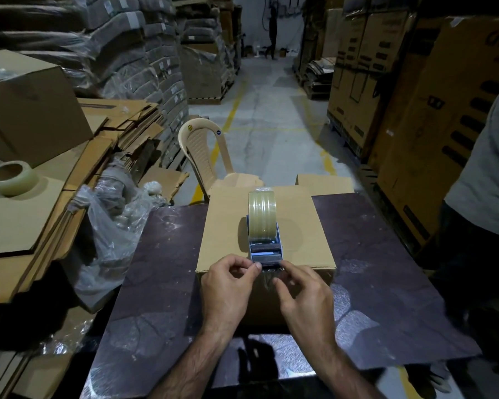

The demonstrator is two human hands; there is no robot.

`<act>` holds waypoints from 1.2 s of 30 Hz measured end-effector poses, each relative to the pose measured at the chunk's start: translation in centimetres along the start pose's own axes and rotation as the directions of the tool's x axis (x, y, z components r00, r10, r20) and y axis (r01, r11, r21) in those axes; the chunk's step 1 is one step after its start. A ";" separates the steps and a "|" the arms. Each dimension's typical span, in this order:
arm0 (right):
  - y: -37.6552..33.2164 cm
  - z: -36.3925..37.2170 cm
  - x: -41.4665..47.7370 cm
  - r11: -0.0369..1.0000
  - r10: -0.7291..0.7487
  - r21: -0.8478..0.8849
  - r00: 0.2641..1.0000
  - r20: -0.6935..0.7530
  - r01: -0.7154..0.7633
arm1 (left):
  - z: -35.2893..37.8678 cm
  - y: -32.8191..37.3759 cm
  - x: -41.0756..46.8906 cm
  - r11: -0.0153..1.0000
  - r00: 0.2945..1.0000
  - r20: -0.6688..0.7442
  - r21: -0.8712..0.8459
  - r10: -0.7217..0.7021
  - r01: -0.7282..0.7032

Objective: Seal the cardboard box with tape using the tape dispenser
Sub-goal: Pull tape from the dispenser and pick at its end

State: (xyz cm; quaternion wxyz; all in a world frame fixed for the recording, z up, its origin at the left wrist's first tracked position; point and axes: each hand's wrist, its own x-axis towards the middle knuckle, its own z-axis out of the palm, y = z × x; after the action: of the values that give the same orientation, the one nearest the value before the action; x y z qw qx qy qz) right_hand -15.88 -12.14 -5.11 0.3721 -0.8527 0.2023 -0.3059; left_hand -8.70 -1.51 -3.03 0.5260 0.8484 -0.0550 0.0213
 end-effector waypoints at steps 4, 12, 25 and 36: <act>-0.3 0.0 0.7 0.997 -0.071 -0.032 0.995 -0.065 0.069 | 0.0 0.2 -0.1 1.000 1.000 0.005 0.007 0.007 -0.007; 0.3 0.1 2.5 0.973 -0.186 -0.148 0.982 -0.034 0.179 | -0.1 0.0 0.2 1.000 1.000 0.006 0.019 0.021 -0.021; 1.1 0.3 3.5 0.889 -0.437 -0.160 0.899 -0.024 0.428 | -2.4 2.1 4.0 0.982 0.983 -0.011 0.053 0.183 -0.182; 1.4 0.2 4.6 0.868 -0.478 -0.134 0.877 0.038 0.479 | 1.4 8.3 9.4 0.802 0.943 0.271 0.509 0.194 -0.311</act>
State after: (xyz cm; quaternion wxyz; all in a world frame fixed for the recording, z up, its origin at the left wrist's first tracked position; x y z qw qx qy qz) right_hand -12.52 -15.61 -4.55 0.2246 -0.9006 0.0049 -0.3720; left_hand -0.37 -7.11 4.55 0.2466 0.9450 -0.2138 0.0185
